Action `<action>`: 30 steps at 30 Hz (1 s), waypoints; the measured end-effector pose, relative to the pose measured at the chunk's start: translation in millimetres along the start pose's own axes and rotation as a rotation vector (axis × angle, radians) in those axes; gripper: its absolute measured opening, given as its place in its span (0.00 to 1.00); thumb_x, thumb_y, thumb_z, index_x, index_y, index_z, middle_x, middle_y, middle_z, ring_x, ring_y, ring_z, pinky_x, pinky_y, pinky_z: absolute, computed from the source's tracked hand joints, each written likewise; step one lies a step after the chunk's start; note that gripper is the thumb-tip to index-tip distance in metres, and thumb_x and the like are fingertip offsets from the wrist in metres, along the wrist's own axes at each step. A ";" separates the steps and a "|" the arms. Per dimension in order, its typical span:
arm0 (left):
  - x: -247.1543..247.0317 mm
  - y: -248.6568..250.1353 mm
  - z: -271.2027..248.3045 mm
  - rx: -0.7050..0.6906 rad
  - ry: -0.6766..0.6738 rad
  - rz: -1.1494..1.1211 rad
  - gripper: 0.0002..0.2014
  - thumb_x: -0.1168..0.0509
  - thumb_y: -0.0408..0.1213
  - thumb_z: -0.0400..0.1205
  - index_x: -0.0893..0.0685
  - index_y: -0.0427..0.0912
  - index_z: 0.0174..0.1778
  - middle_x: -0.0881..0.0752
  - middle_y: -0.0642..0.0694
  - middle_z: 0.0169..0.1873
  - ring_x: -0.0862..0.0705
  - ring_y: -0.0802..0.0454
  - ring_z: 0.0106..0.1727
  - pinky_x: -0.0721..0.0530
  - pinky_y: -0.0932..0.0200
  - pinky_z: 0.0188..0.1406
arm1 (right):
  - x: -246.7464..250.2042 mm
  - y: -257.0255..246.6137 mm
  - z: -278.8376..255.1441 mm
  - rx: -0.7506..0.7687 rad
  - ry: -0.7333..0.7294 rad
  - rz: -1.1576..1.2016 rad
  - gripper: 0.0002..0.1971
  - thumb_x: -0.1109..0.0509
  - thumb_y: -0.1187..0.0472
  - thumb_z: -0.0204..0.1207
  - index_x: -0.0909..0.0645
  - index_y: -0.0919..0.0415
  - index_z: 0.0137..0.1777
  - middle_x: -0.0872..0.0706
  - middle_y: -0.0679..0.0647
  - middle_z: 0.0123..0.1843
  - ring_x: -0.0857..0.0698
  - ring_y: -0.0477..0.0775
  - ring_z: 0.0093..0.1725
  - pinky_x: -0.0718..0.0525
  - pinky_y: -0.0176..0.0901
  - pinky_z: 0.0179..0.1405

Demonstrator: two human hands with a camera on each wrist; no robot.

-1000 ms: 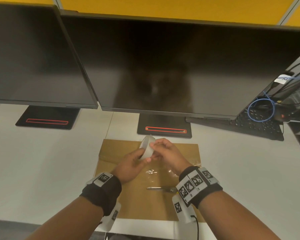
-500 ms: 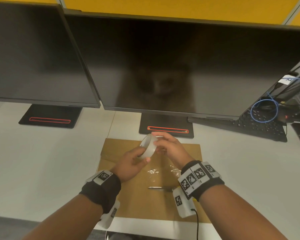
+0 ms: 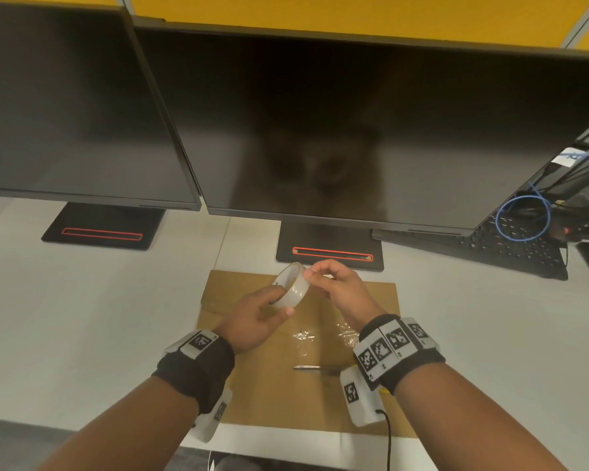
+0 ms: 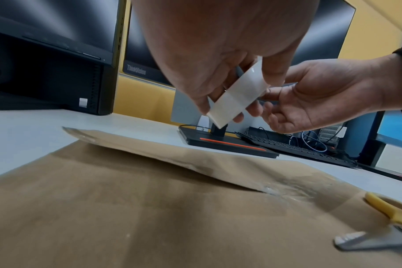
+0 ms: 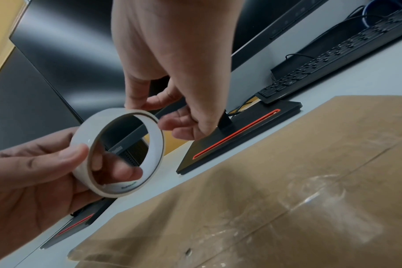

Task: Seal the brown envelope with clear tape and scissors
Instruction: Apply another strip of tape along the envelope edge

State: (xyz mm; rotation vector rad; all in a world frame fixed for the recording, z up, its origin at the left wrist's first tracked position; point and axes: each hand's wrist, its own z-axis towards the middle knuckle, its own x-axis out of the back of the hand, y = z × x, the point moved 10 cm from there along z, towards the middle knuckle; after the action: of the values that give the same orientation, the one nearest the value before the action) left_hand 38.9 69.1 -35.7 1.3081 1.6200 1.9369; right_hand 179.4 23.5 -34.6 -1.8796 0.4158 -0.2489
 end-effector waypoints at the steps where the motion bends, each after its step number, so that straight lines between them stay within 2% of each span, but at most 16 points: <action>1: 2.1 0.0 0.0 0.013 -0.005 -0.018 0.17 0.38 0.57 0.76 0.18 0.48 0.49 0.18 0.50 0.37 0.20 0.47 0.42 0.20 0.47 0.45 | 1.7 1.4 0.7 0.000 0.013 -0.018 0.03 0.25 0.53 0.72 0.15 0.49 0.40 0.15 0.48 0.49 0.17 0.52 0.52 0.22 0.42 0.52; 3: 5.8 2.4 0.3 0.024 -0.010 -0.061 0.13 0.38 0.58 0.76 0.19 0.56 0.49 0.19 0.57 0.33 0.22 0.56 0.37 0.23 0.57 0.39 | 4.5 1.7 1.2 0.014 0.043 -0.047 0.03 0.25 0.54 0.73 0.15 0.51 0.41 0.15 0.48 0.49 0.17 0.52 0.51 0.20 0.45 0.55; 5: 11.6 4.8 3.2 0.040 0.024 -0.079 0.10 0.38 0.60 0.76 0.20 0.58 0.40 0.23 0.59 0.28 0.26 0.60 0.32 0.28 0.62 0.35 | 3.2 2.1 0.8 0.032 0.055 -0.096 0.03 0.27 0.54 0.74 0.16 0.50 0.40 0.14 0.50 0.46 0.17 0.52 0.48 0.19 0.44 0.52; 7: 20.1 -0.4 9.0 0.103 0.087 -0.029 0.16 0.38 0.60 0.78 0.25 0.54 0.31 0.28 0.56 0.25 0.29 0.57 0.30 0.31 0.59 0.33 | -1.5 0.2 -2.6 0.064 0.058 -0.172 0.04 0.29 0.56 0.77 0.18 0.52 0.41 0.16 0.47 0.40 0.19 0.46 0.41 0.22 0.30 0.43; 9: 28.4 -7.9 15.2 0.154 0.121 0.061 0.23 0.39 0.64 0.76 0.28 0.47 0.29 0.31 0.51 0.25 0.32 0.54 0.30 0.33 0.56 0.33 | -4.9 -3.0 -6.3 0.102 0.081 -0.221 0.05 0.31 0.60 0.78 0.19 0.52 0.41 0.19 0.44 0.36 0.22 0.40 0.37 0.25 0.20 0.36; 11: 33.5 -10.9 18.5 0.173 0.119 0.160 0.29 0.42 0.68 0.71 0.29 0.41 0.29 0.31 0.49 0.24 0.31 0.52 0.29 0.33 0.55 0.32 | -7.8 -4.1 -8.7 0.127 0.103 -0.227 0.09 0.33 0.63 0.79 0.20 0.50 0.39 0.18 0.44 0.36 0.21 0.41 0.36 0.25 0.17 0.34; 13: 38.9 -7.6 20.4 0.185 0.126 0.249 0.27 0.41 0.67 0.73 0.30 0.44 0.26 0.30 0.51 0.21 0.29 0.51 0.29 0.33 0.55 0.32 | -12.0 -5.0 -10.1 0.131 0.110 -0.220 0.11 0.33 0.65 0.79 0.20 0.49 0.37 0.17 0.46 0.37 0.21 0.43 0.36 0.24 0.18 0.33; 14: 42.1 -4.2 21.7 0.195 0.130 0.309 0.25 0.39 0.65 0.76 0.28 0.47 0.26 0.29 0.52 0.21 0.27 0.51 0.31 0.33 0.56 0.31 | -12.9 -5.6 -10.4 0.133 0.119 -0.213 0.12 0.34 0.66 0.79 0.20 0.49 0.37 0.17 0.47 0.37 0.21 0.43 0.36 0.24 0.19 0.33; 16: 47.4 1.0 25.7 0.242 0.116 0.502 0.19 0.39 0.62 0.80 0.21 0.50 0.34 0.23 0.55 0.28 0.21 0.51 0.38 0.30 0.58 0.34 | -11.5 -6.9 -10.6 0.139 0.146 -0.188 0.14 0.35 0.67 0.79 0.20 0.49 0.36 0.16 0.46 0.39 0.20 0.43 0.38 0.23 0.21 0.37; 18: 53.4 -1.3 29.9 0.300 0.081 0.678 0.24 0.42 0.66 0.79 0.16 0.48 0.45 0.18 0.52 0.38 0.18 0.50 0.47 0.24 0.57 0.43 | -10.8 -4.2 -10.6 0.128 0.156 -0.176 0.14 0.34 0.67 0.79 0.20 0.49 0.36 0.15 0.45 0.39 0.19 0.43 0.38 0.23 0.28 0.40; 19: 55.5 -3.7 31.8 0.318 0.074 0.693 0.25 0.42 0.67 0.78 0.16 0.47 0.45 0.18 0.51 0.39 0.18 0.49 0.47 0.23 0.56 0.45 | -9.8 -1.6 -10.6 0.112 0.159 -0.179 0.13 0.33 0.66 0.79 0.19 0.49 0.36 0.16 0.45 0.38 0.20 0.44 0.38 0.23 0.31 0.41; 21: 59.8 -9.1 32.0 0.336 0.079 0.612 0.25 0.40 0.67 0.76 0.20 0.46 0.35 0.21 0.51 0.33 0.20 0.50 0.42 0.25 0.55 0.41 | -5.1 4.8 -10.3 0.047 0.156 -0.161 0.09 0.31 0.63 0.78 0.19 0.51 0.37 0.16 0.46 0.35 0.20 0.45 0.36 0.23 0.33 0.40; 23: 63.1 -15.8 29.0 0.339 0.088 0.367 0.27 0.38 0.63 0.78 0.27 0.43 0.26 0.26 0.48 0.25 0.24 0.49 0.35 0.28 0.53 0.39 | -1.2 10.2 -10.2 -0.016 0.119 -0.100 0.07 0.29 0.61 0.77 0.18 0.55 0.37 0.16 0.49 0.33 0.22 0.45 0.32 0.22 0.34 0.37; 26: 68.4 -16.0 20.1 0.347 0.118 -0.062 0.23 0.37 0.55 0.82 0.28 0.41 0.27 0.27 0.45 0.27 0.26 0.49 0.35 0.28 0.54 0.44 | 3.6 17.0 -12.8 -0.077 0.084 -0.112 0.09 0.29 0.57 0.77 0.19 0.59 0.37 0.18 0.48 0.30 0.24 0.43 0.28 0.24 0.29 0.32; 28: 67.2 -15.0 15.4 0.360 0.103 -0.188 0.20 0.37 0.51 0.82 0.25 0.42 0.30 0.24 0.47 0.29 0.25 0.50 0.37 0.29 0.56 0.46 | 4.7 24.9 -15.2 -0.115 0.082 -0.153 0.09 0.29 0.56 0.77 0.20 0.58 0.38 0.20 0.46 0.29 0.25 0.42 0.28 0.26 0.29 0.31; 30: 62.5 -13.5 14.4 0.349 0.068 -0.207 0.18 0.37 0.50 0.83 0.24 0.42 0.32 0.23 0.48 0.30 0.25 0.51 0.37 0.29 0.55 0.46 | 3.5 34.6 -16.8 -0.155 0.069 -0.171 0.09 0.30 0.55 0.78 0.20 0.56 0.38 0.20 0.46 0.29 0.24 0.43 0.29 0.26 0.33 0.34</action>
State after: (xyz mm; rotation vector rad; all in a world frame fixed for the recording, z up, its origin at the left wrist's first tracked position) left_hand 11.9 127.0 -20.6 1.1429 2.1087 1.6452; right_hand 170.8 -2.9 -61.5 -2.0662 0.3294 -0.4068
